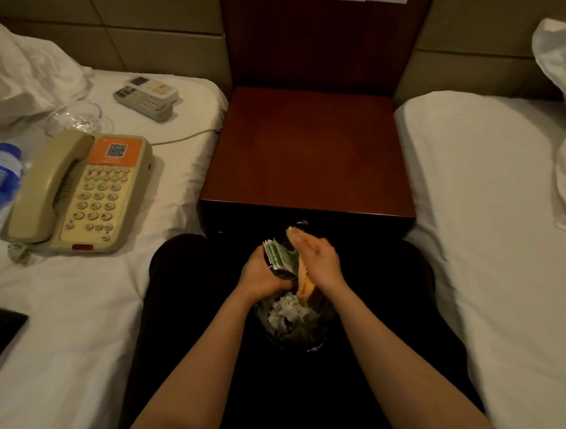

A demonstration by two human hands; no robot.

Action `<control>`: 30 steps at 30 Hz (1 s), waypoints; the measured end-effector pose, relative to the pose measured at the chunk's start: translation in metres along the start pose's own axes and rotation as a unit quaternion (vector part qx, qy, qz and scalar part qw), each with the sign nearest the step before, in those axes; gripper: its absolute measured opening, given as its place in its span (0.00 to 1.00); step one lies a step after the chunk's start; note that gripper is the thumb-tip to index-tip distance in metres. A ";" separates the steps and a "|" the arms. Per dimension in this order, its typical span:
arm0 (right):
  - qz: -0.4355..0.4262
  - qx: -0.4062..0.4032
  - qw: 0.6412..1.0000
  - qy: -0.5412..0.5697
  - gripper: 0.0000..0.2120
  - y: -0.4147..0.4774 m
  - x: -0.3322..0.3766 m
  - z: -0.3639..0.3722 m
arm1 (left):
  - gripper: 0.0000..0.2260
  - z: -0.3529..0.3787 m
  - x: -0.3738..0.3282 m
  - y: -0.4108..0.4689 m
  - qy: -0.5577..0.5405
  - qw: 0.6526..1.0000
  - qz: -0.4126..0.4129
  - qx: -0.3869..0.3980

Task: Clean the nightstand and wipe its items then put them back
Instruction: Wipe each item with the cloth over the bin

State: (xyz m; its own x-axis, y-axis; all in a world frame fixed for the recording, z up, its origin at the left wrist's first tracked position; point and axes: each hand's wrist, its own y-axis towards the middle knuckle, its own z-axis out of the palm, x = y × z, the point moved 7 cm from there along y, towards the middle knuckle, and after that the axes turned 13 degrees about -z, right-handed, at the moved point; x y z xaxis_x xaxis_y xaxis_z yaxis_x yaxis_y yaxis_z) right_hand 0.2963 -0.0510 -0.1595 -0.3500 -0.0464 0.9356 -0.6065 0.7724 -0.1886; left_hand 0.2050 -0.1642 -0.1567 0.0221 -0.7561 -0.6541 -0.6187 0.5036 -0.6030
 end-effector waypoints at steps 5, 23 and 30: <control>0.158 -0.044 0.985 -0.063 0.20 -0.018 -0.031 -0.006 | 0.33 -0.004 0.004 0.005 -0.039 0.998 -0.038 -0.038; 0.213 0.057 0.965 0.142 0.22 -0.026 -0.023 0.020 | 0.44 -0.006 -0.003 -0.007 0.045 0.997 -0.018 -0.063; 0.199 0.077 0.968 0.135 0.10 -0.010 -0.025 -0.002 | 0.40 -0.011 -0.018 -0.005 0.034 0.996 0.079 -0.002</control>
State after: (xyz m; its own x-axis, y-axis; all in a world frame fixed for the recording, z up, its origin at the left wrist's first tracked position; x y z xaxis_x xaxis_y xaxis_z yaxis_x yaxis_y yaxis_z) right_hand 0.3123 -0.0563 -0.1808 -0.3899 0.4185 0.8203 -0.5685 0.5913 -0.5719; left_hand 0.1993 -0.1577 -0.1370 -0.1290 -0.6940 -0.7083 -0.6138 0.6169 -0.4926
